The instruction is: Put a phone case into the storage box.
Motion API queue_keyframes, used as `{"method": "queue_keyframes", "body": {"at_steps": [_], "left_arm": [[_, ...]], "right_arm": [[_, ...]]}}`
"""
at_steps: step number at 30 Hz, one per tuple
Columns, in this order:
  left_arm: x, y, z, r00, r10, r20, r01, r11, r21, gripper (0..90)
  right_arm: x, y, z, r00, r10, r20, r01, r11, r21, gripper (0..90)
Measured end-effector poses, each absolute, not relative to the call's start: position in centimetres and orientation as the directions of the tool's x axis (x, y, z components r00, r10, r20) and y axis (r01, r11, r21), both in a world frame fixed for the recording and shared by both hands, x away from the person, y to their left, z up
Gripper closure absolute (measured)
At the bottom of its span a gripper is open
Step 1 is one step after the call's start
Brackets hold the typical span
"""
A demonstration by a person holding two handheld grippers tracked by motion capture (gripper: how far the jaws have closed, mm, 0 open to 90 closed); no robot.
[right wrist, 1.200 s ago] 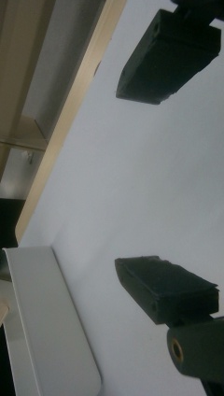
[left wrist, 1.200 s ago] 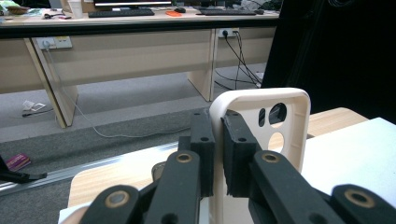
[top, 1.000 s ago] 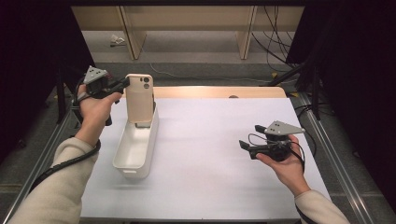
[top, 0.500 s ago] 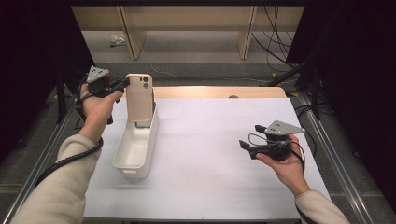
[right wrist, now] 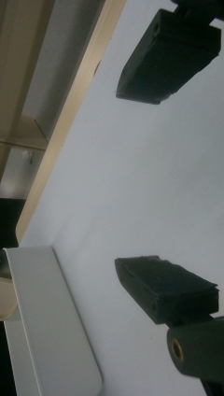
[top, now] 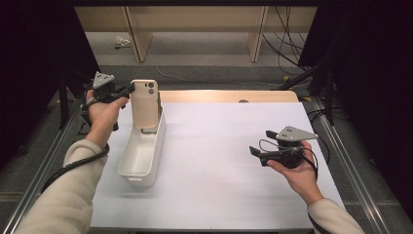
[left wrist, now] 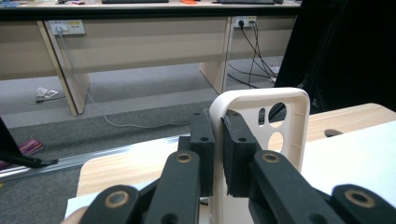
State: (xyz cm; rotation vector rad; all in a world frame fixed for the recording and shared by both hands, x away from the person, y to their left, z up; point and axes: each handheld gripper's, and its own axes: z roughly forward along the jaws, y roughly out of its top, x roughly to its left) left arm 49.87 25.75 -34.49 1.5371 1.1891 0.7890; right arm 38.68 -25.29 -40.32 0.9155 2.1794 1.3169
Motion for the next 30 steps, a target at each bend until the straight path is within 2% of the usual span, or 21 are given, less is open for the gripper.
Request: {"method": "queue_keyframes", "body": {"at_steps": [30], "left_arm": [[50.7, 25.9, -36.9, 0.308, 0.948, -0.085, 0.330, -0.023, 0.944, 83.5]], "right_arm": [[38.7, -25.3, -40.3, -0.690, 0.724, -0.024, 0.314, 0.328, 0.891, 16.2]]}}
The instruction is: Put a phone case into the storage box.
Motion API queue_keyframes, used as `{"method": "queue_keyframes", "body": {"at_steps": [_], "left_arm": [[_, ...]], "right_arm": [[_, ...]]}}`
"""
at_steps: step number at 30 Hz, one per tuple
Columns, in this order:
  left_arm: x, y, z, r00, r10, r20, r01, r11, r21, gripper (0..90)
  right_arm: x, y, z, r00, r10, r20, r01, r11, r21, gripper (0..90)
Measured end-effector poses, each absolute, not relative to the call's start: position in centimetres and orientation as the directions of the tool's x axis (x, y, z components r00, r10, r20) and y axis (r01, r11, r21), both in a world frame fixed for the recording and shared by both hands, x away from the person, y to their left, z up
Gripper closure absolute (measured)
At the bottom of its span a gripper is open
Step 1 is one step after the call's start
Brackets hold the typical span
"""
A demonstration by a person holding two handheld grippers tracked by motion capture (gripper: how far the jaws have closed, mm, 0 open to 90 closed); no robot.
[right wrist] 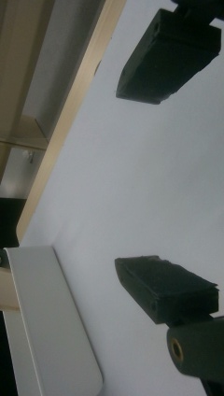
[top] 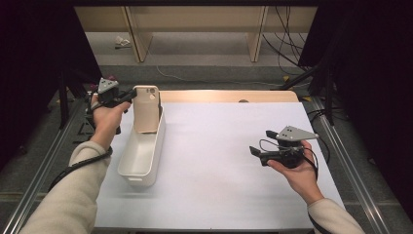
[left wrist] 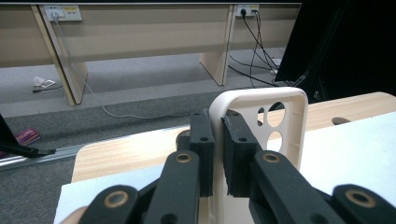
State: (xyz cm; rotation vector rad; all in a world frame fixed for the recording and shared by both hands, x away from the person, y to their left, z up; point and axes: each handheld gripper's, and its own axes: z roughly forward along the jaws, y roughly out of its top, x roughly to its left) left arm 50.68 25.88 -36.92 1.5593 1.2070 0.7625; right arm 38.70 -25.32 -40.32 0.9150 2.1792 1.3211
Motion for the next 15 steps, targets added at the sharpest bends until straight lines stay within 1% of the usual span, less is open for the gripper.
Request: {"method": "queue_keyframes", "body": {"at_steps": [15], "left_arm": [[50.81, 25.85, -37.42, 0.310, 0.947, -0.086, 0.337, -0.025, 0.941, 83.5]], "right_arm": [[38.69, -25.33, -40.30, -0.690, 0.724, -0.023, 0.313, 0.327, 0.892, 16.2]]}}
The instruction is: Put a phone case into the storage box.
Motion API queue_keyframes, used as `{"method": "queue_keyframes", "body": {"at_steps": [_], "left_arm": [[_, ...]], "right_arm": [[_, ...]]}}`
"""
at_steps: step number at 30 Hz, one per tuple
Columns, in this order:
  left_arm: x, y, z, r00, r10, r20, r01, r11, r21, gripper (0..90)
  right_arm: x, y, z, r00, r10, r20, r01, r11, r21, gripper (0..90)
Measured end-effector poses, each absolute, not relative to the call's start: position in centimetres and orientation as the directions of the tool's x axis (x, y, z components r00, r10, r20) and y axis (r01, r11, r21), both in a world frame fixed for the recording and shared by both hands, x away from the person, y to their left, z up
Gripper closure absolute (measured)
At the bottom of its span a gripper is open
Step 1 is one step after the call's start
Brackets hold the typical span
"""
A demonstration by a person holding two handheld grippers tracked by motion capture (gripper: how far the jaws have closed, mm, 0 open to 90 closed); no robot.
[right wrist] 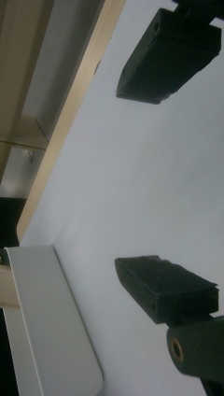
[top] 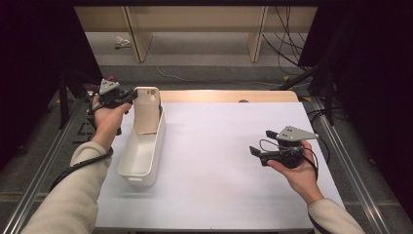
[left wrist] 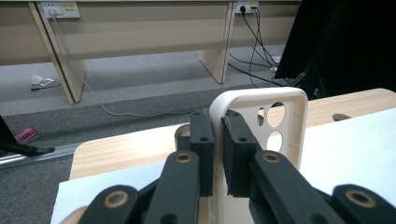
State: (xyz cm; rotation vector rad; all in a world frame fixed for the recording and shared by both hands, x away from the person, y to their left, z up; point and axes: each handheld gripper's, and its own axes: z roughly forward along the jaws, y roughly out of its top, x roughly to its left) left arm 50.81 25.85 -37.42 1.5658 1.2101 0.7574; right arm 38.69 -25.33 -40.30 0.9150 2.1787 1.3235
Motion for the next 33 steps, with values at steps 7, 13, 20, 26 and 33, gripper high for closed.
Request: {"method": "queue_keyframes", "body": {"at_steps": [7, 13, 20, 26, 33], "left_arm": [[50.9, 25.7, -37.6, 0.313, 0.946, -0.078, 0.340, -0.035, 0.940, 83.5], [51.0, 25.7, -37.7, 0.312, 0.947, -0.078, 0.342, -0.035, 0.939, 83.5], [51.0, 25.8, -37.9, 0.309, 0.947, -0.085, 0.345, -0.029, 0.938, 83.5], [51.1, 25.9, -38.2, 0.307, 0.948, -0.086, 0.350, -0.029, 0.936, 83.4], [51.2, 25.9, -38.5, 0.303, 0.949, -0.088, 0.356, -0.028, 0.934, 83.3]], "right_arm": [[38.7, -25.3, -40.3, -0.690, 0.723, -0.023, 0.313, 0.327, 0.891, 16.2], [38.7, -25.3, -40.3, -0.691, 0.722, -0.022, 0.313, 0.327, 0.891, 16.2], [38.7, -25.3, -40.3, -0.692, 0.722, -0.022, 0.314, 0.328, 0.891, 16.2], [38.7, -25.3, -40.3, -0.691, 0.722, -0.021, 0.314, 0.327, 0.891, 16.2], [38.7, -25.3, -40.3, -0.691, 0.722, -0.021, 0.314, 0.327, 0.891, 16.2]]}}
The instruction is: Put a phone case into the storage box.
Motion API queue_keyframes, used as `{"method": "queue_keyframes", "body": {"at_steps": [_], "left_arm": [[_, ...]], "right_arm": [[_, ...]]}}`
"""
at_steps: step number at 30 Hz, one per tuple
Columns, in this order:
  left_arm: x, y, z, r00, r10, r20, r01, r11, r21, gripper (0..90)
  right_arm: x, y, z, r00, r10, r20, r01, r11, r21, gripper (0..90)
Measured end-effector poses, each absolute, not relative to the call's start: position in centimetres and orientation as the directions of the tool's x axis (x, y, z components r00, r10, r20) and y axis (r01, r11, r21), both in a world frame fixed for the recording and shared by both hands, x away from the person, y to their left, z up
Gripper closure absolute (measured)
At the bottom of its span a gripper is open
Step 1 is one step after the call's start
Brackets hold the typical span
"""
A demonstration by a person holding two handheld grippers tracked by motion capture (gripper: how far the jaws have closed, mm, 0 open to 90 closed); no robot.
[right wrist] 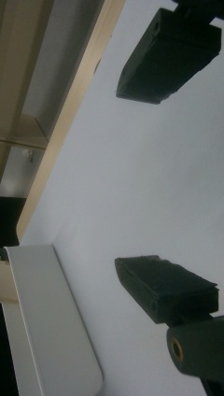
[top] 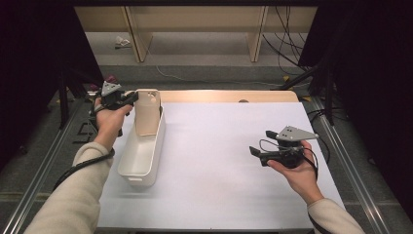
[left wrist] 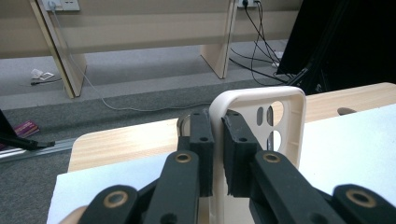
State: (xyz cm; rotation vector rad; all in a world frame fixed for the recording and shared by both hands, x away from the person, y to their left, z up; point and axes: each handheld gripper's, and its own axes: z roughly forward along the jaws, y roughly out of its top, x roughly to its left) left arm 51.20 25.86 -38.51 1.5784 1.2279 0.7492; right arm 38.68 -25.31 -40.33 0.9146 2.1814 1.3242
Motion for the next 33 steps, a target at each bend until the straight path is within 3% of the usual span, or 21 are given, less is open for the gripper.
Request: {"method": "queue_keyframes", "body": {"at_steps": [33], "left_arm": [[51.59, 25.82, -39.48, 0.292, 0.952, -0.089, 0.381, -0.030, 0.924, 83.1]], "right_arm": [[38.72, -25.28, -40.35, -0.692, 0.722, -0.018, 0.315, 0.324, 0.892, 16.2]]}}
